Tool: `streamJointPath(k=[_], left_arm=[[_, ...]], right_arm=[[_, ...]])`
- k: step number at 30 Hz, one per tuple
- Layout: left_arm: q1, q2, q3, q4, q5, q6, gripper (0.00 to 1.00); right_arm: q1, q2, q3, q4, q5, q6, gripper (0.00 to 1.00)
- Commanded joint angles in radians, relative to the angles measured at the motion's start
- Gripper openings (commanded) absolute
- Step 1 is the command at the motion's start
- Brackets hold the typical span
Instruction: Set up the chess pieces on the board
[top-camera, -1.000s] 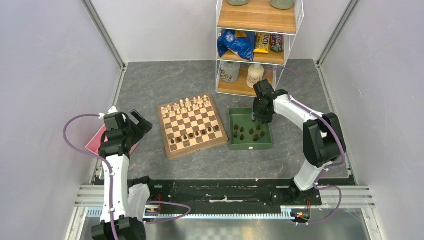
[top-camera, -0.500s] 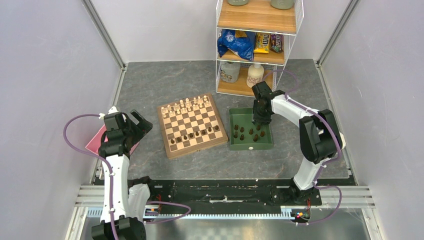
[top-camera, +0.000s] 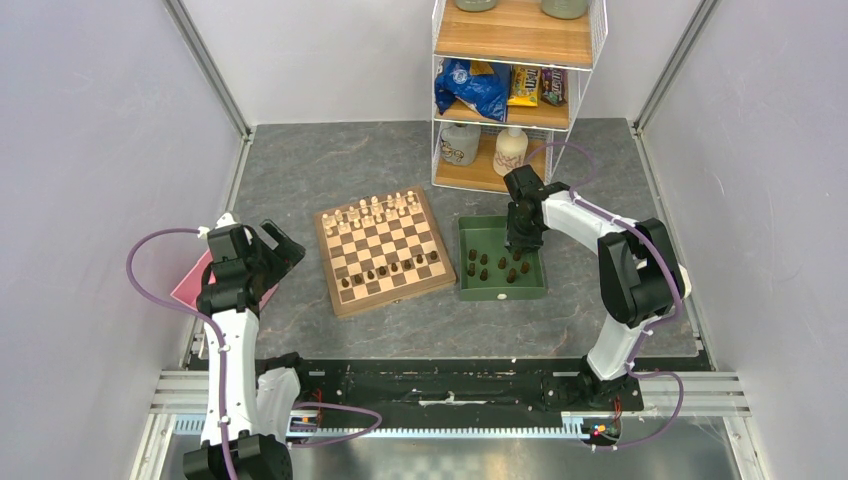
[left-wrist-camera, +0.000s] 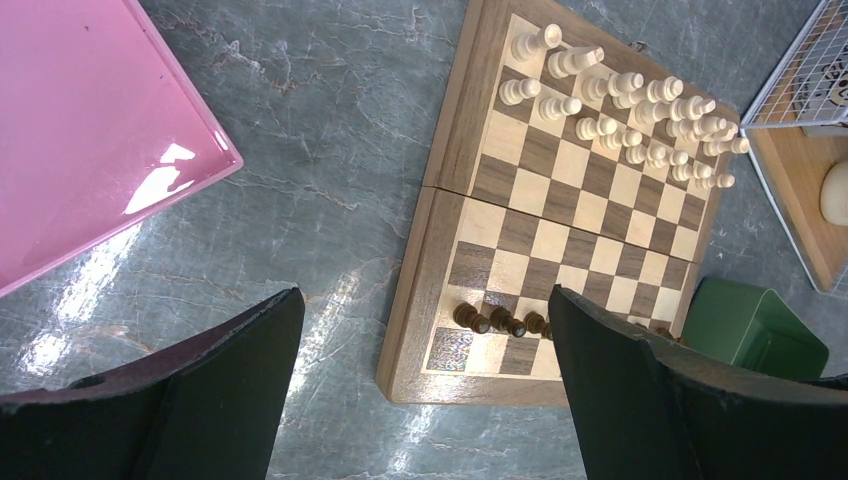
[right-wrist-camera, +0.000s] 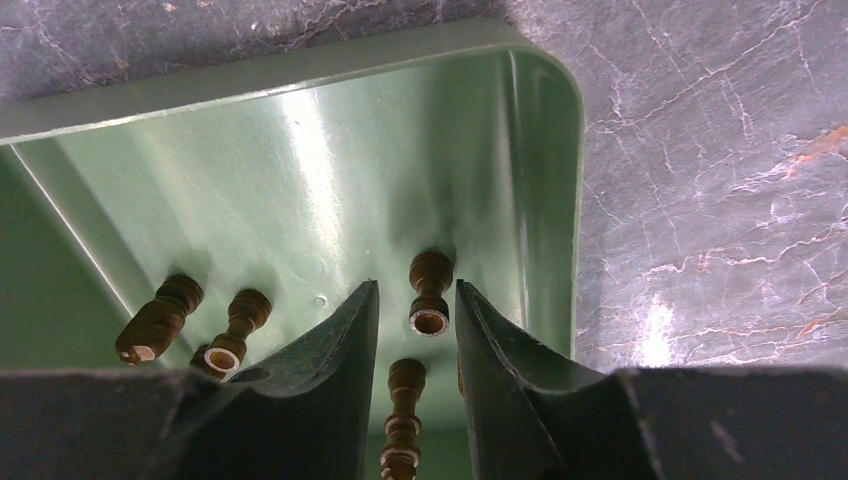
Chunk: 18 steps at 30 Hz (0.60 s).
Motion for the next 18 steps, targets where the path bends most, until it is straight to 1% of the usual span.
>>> streamJointPath(k=[1,12,18], left_arm=[[0.009,-0.002,-0.009,0.039,0.025,-0.014,0.99],[0.01,-0.005,-0.009,0.04,0.025,-0.014,0.99],[0.009,-0.005,-0.009,0.04,0.026,-0.014,0.99]], right_arm=[[-0.001,0.009,-0.004,0.003,-0.006,0.007,0.4],[-0.002,0.015,0.0,-0.003,-0.012,0.003,0.32],[-0.002,0.017,0.003,-0.009,-0.013,-0.005,0.3]])
